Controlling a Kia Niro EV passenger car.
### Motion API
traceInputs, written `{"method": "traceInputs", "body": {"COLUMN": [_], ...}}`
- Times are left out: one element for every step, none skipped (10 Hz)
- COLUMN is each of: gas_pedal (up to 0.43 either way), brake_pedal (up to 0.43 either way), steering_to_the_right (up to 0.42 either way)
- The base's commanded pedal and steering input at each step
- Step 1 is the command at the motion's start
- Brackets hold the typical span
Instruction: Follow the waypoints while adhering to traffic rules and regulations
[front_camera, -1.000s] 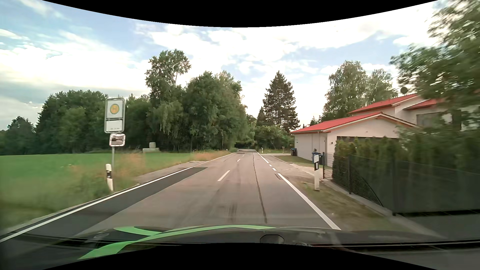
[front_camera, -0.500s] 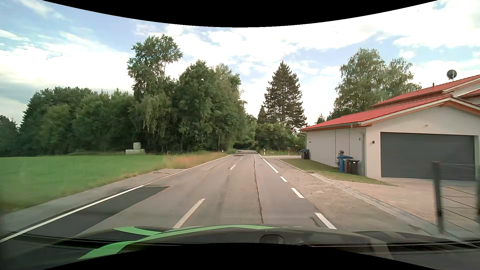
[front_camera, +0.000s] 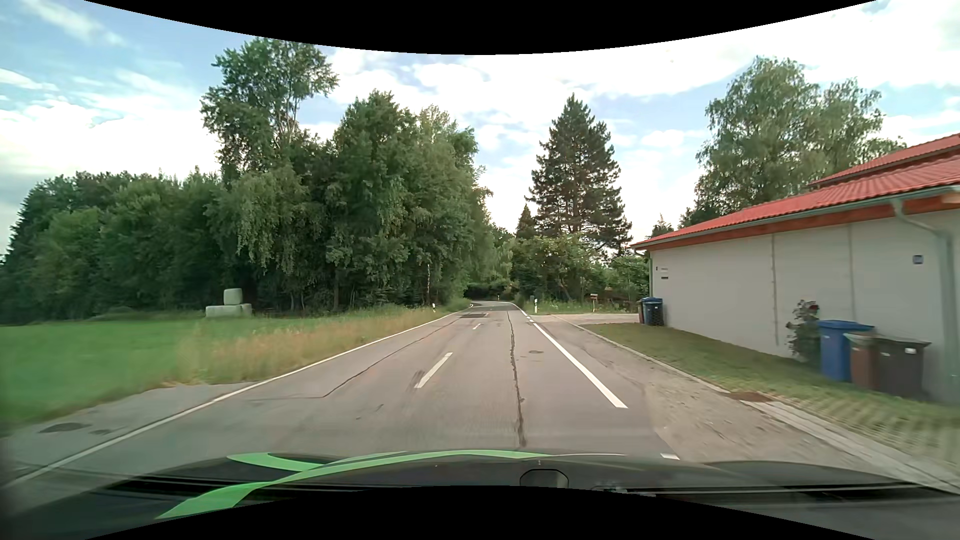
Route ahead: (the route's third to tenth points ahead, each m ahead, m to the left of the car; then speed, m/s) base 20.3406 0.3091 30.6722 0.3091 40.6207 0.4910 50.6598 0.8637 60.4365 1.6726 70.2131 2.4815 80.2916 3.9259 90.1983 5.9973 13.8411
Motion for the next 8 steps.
{"method": "traceInputs", "body": {"gas_pedal": [0.079, 0.079, 0.079, 0.079, 0.079, 0.079, 0.079, 0.079], "brake_pedal": [0.0, 0.0, 0.0, 0.0, 0.0, 0.0, 0.0, 0.0], "steering_to_the_right": [-0.003, -0.003, -0.003, -0.003, -0.001, 0.0, 0.001, 0.001]}}
